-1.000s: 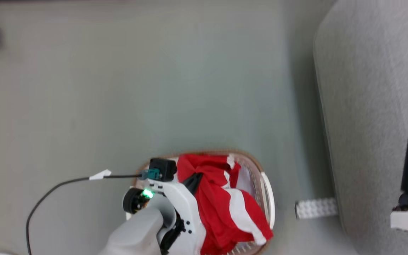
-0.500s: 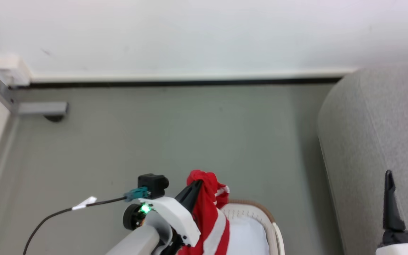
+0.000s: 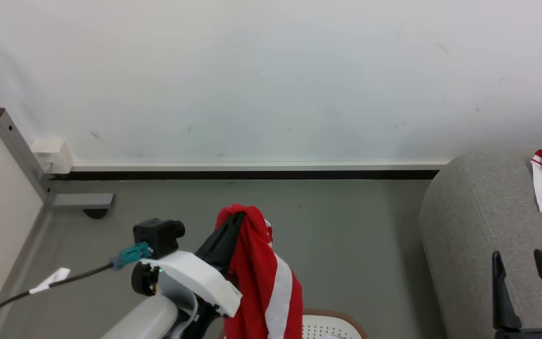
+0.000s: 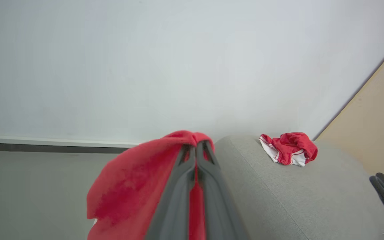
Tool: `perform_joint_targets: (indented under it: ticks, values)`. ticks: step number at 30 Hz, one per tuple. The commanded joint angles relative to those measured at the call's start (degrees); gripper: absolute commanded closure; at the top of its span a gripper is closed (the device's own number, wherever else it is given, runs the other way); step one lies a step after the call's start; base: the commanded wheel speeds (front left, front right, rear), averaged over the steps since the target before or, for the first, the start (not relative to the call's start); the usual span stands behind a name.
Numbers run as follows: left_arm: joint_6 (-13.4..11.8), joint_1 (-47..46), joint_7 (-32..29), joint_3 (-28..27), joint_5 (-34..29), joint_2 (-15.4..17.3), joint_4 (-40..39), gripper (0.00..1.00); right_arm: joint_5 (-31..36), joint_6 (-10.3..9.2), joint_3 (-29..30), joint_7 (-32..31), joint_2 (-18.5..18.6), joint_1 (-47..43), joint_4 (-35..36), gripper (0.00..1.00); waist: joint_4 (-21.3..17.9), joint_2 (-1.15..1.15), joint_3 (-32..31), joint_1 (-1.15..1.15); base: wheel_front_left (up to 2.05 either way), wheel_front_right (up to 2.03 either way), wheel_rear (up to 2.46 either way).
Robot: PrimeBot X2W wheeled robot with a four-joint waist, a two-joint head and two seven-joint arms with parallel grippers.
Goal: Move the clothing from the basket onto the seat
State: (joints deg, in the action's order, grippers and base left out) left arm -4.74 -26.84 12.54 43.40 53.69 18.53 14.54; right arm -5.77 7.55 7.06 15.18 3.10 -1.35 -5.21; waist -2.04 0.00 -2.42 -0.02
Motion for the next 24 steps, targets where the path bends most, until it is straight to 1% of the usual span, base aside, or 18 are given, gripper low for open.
perform_joint_targets:
  ticks: [1, 4, 7, 11, 16, 20, 24]
  values:
    - [-1.0, 0.8, -0.4, -0.6, 0.2, 1.2, -2.5, 1.00, 0.4, -0.14, -0.5, -0.1, 0.1, -0.6, 0.7, 0.00, 0.1, 0.00, -0.6, 0.02, 0.00, 0.00, 0.00]
    - [-3.2, 1.3, -1.1, -1.6, -0.1, 2.8, -8.2, 1.00, 0.5, -0.13, -1.8, -0.1, 0.5, -0.4, 1.8, 0.00, 0.1, 0.00, -1.0, 0.02, 0.00, 0.00, 0.00]
    - [-5.2, 1.6, -1.7, -2.0, -0.7, 3.8, -13.1, 1.00, 0.1, -0.13, -4.4, -0.1, 1.0, 0.2, 3.6, 0.00, 0.1, 0.00, -1.1, 0.02, 0.00, 0.00, 0.00]
    - [-7.0, 2.0, -2.5, -1.7, -1.2, 4.3, -17.9, 1.00, -1.9, -0.13, -10.8, -0.1, 2.5, 0.5, 6.0, 0.00, 0.5, 0.00, -1.1, 0.02, 0.00, 0.00, 0.00]
    - [-8.0, 2.0, -3.9, -0.8, -1.7, 4.4, -21.3, 1.00, -3.7, -0.13, -20.5, -0.1, 5.4, 2.2, 6.7, 0.00, 1.1, 0.00, -1.0, 0.02, 0.00, 0.00, 0.00]
    - [-8.4, 1.9, -4.7, -0.2, -1.9, 4.6, -22.0, 1.00, -5.7, -0.14, -28.5, -0.1, 7.3, 5.8, 5.3, 0.00, 1.3, 0.00, -0.9, 0.02, 0.00, 0.00, 0.00]
    - [-8.1, 1.4, -4.8, 0.8, -1.7, 3.4, -21.9, 1.00, -7.9, -0.13, -34.9, -0.2, 7.7, 9.6, 3.2, 0.00, 2.0, 0.00, -1.0, 0.02, 0.00, 0.00, 0.00]
